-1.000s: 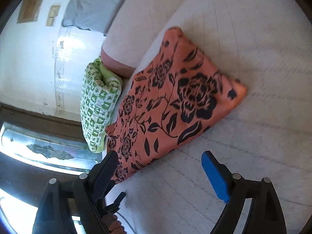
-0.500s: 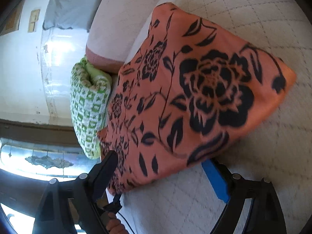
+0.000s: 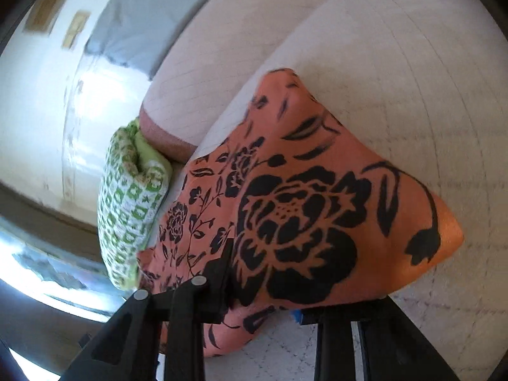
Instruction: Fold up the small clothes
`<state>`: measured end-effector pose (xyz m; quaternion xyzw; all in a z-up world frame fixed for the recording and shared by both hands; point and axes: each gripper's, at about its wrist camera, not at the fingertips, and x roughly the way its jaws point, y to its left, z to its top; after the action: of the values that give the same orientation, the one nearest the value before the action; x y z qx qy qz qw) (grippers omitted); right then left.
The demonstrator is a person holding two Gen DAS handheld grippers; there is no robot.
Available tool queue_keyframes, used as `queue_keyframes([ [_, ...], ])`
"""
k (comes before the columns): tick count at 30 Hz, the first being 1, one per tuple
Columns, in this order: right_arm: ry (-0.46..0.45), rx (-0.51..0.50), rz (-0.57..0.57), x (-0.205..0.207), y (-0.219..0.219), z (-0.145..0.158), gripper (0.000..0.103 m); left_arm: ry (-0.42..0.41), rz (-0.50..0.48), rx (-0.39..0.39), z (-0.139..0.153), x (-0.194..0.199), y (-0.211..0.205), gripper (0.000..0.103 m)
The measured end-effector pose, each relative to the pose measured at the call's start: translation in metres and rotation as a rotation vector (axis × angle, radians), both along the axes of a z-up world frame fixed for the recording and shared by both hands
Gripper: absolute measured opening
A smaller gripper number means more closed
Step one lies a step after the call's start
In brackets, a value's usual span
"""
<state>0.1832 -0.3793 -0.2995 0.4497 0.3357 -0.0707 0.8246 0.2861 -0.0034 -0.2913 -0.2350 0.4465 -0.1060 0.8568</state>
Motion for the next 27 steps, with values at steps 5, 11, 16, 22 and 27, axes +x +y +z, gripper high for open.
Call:
queue_keyframes([
  [5,0.026,0.200,-0.031,0.002,-0.014,-0.023,0.050,0.005,0.031,-0.073,-0.003,0.003,0.008,0.057],
  [11,-0.028,0.162,-0.028,0.006,-0.017,-0.022,0.058,0.025,0.055,-0.139,-0.010,0.011,0.017,0.030],
  [16,-0.007,0.092,-0.024,0.008,-0.017,-0.020,0.024,-0.003,0.045,-0.160,-0.003,0.007,0.016,0.022],
  [22,-0.082,-0.093,0.006,-0.008,0.003,0.024,0.020,-0.070,0.029,-0.157,0.023,-0.013,0.019,0.021],
  [27,-0.074,-0.110,0.018,-0.044,0.007,0.036,0.020,-0.101,-0.010,-0.133,0.042,-0.054,0.032,0.021],
])
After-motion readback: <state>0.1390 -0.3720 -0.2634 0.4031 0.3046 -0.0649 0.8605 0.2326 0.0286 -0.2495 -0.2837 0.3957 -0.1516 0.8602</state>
